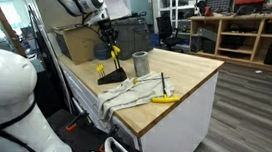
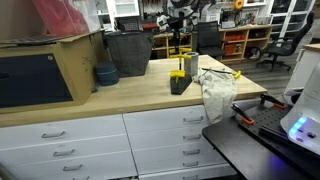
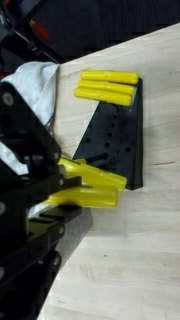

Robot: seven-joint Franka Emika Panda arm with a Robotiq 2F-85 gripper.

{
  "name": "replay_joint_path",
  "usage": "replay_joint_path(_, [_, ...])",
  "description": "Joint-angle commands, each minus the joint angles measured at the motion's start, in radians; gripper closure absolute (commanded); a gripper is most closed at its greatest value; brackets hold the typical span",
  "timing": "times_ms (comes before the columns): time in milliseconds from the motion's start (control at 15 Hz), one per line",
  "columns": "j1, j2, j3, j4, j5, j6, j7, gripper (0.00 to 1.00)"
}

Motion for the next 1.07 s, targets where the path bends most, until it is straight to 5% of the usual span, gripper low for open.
replay_joint_path(0, [0.009,-0.038,-0.003,-0.041,-0.004,-0.010,0.062,0.94])
replay_joint_path(867, [-0.037,-0.033,-0.045,-0.081,0.074,-0.011,0.208,0.94])
replay_joint_path(933, [-0.035,-0.032,-0.045,-0.080,0.065,-0.017,0.220,0.52])
replay_joint_path(1000, [0.021,-0.037,-0.125,-0.081,0.086,-0.021,0.181,0.50])
